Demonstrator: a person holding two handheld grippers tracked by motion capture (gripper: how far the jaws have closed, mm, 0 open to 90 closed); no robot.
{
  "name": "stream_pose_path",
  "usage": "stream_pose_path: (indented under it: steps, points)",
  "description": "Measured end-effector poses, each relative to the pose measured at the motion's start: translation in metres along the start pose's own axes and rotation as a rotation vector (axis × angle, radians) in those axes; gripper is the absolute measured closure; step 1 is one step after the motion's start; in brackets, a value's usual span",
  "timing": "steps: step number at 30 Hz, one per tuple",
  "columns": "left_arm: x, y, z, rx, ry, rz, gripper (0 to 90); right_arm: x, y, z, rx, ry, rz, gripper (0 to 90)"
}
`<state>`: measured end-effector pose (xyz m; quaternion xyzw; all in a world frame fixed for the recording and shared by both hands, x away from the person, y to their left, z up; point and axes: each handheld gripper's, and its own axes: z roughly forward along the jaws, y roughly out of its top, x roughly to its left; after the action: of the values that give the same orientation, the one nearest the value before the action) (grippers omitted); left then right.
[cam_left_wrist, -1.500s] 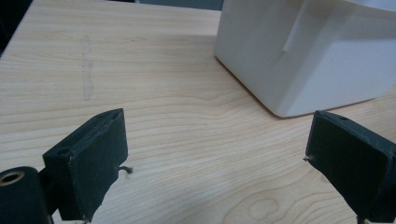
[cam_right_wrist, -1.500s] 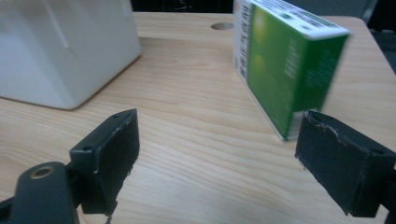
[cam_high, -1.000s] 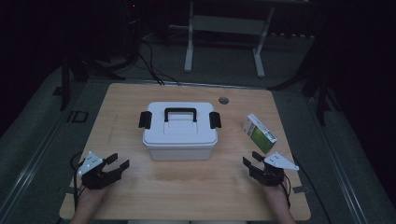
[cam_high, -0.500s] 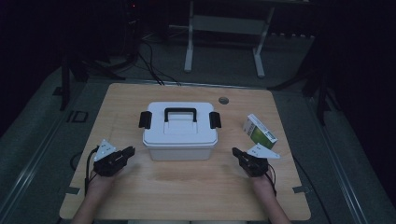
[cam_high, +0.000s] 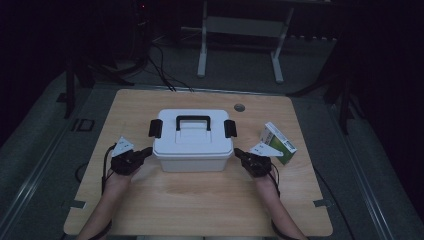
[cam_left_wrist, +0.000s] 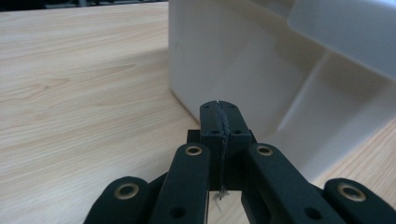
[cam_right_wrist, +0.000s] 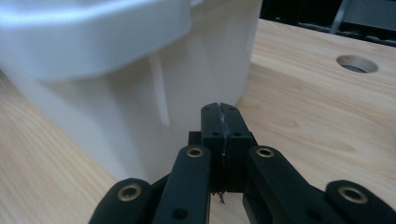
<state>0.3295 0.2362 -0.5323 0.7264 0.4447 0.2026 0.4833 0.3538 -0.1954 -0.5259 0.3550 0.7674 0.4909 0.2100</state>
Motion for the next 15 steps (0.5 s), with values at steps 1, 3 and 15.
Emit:
stream_pose_path:
  steps: [1,3,15]
  points:
    - [0.0,0.001,0.002,-0.001,-0.005,-0.002,89.7,0.0,0.002,0.003,0.0,0.002,0.002,89.8]
    - [-0.001,0.004,0.007,0.003,-0.006,0.004,89.7,0.001,0.006,0.008,-0.002,0.004,0.002,89.8]
    - [-0.003,0.008,0.016,-0.005,-0.066,-0.004,89.7,0.005,0.016,0.023,-0.012,0.027,0.016,89.9]
